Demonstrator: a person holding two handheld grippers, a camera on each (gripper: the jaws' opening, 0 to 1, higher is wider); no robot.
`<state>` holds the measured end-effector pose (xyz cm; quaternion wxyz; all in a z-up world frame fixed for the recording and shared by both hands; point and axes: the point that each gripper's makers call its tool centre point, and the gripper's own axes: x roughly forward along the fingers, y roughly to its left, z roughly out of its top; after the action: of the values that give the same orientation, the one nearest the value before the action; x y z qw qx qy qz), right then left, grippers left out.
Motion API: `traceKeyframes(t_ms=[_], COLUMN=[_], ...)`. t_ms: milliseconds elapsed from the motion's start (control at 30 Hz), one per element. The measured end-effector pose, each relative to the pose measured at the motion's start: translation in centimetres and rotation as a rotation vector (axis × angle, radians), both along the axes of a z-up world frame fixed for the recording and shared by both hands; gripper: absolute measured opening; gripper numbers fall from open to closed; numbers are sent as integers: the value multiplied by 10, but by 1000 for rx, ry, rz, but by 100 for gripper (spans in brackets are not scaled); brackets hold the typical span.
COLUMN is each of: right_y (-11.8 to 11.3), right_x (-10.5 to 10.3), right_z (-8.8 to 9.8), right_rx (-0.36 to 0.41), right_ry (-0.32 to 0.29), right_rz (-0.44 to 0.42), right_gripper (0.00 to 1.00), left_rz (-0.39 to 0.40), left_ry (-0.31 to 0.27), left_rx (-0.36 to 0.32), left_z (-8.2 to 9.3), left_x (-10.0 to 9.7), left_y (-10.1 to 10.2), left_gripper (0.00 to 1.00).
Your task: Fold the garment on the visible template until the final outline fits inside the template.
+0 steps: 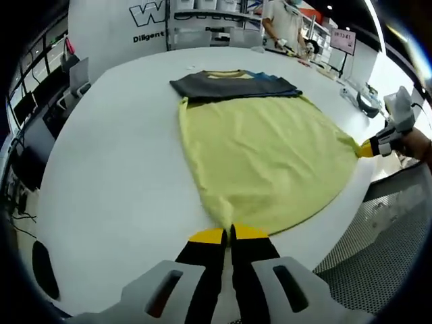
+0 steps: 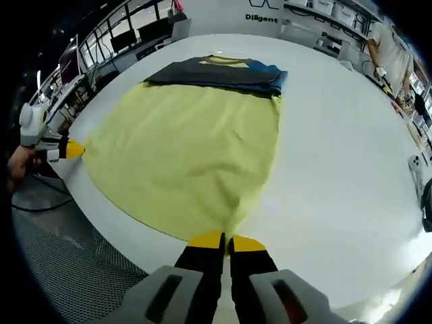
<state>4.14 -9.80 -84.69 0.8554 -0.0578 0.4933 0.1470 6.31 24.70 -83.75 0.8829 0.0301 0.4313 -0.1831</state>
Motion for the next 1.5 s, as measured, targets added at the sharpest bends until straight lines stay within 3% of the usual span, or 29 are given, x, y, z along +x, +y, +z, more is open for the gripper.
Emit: traceKeyframes(t_ms=[333,500,567,633,767,967,1167,1267,1500], right_y=[-6,-6,-6,-6,-7,-8,-8,-8,-8], right_x=[5,17,28,33,40,52,66,73,87], right_z=[10,26,34,40,48,55,69,73,86], right_rx=[42,55,48,54,53,54,70,63,62], right_ry=[-46,-107,-178,-209,-239,-272,-350,-374,-399], right_rz=[-44,-62,-44,-51,-51,-50,-40,-30,-24], right_gripper=[0,0,0,0,0,0,0,0,0], left_rz=[37,57,67,65,88,114,144,109,121], left_ry=[-55,-99,-119,-137,-192,-234,-286,-316,-355], left_rx=[-38,-56,-69,-68,-105,-99,-111,-86,-101], left_z=[11,21,26,30,42,54,66,72,85], left_x=[7,15,18,20,32,41,52,59,75], left_y=[4,3,2,1,2,1,3,1,1], left_gripper=[6,6,6,6,6,6,6,6,6])
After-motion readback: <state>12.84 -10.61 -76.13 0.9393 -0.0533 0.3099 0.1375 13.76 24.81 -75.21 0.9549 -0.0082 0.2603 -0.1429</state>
